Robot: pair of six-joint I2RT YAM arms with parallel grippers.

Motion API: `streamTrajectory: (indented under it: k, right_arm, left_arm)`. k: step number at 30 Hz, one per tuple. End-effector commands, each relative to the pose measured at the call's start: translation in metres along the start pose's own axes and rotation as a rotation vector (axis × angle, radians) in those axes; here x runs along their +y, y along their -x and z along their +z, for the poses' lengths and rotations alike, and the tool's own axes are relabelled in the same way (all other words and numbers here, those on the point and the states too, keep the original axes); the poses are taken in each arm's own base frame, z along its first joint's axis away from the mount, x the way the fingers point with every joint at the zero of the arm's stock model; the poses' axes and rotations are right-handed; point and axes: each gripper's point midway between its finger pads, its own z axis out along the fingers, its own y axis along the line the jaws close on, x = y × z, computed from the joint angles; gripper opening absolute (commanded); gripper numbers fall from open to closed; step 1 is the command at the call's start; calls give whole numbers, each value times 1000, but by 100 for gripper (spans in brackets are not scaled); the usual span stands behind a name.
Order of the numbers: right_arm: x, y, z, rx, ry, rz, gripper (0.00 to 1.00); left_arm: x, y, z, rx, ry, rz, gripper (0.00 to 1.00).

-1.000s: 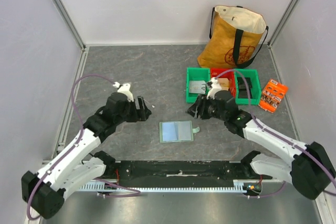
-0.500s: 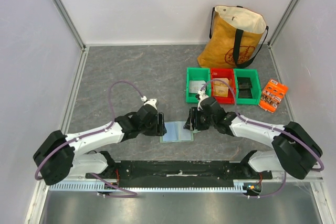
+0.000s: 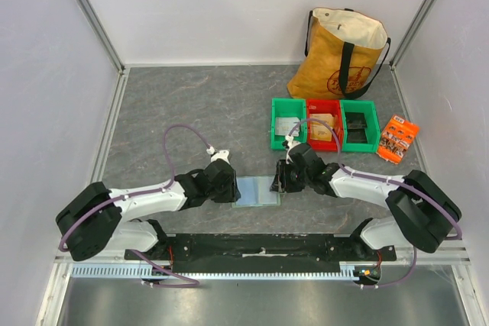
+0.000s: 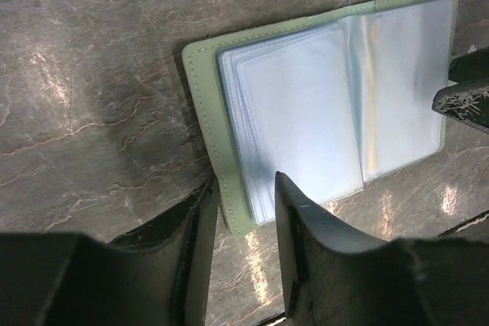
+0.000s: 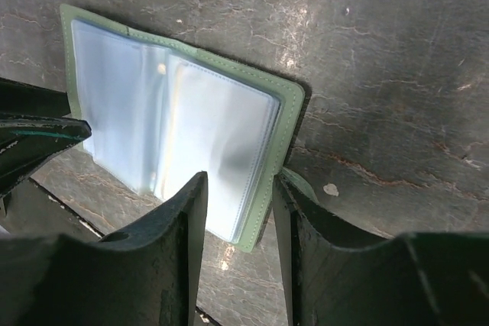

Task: Take the credit cards out of the card holder
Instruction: Remove the credit card from the card holder.

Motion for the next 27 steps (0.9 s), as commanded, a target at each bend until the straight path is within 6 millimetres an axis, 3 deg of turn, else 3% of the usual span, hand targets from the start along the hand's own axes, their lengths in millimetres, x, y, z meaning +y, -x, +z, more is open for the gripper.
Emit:
streamTrajectory:
  k: [1,4,13,19,27]
  right_arm:
    - [8,-3,2,15,45,-23,45]
    - [11,-1,0,6,52,-25,45]
    - [8,33,-25,-125,-39,-88,49]
    - [15,24,-20,-85,8,-78,49]
    - [4,9,-7,-31,-12,-68,48]
  left_arm:
    - [6,-20,10,36,7,-61,41]
    - [6,-26,11,47,5,-69,35]
    - [17,-31,4,11,22,-143,17]
    - [14,-32,0,9,-4,-167,13]
    - [9,-36,-2,16,-21,-173,12]
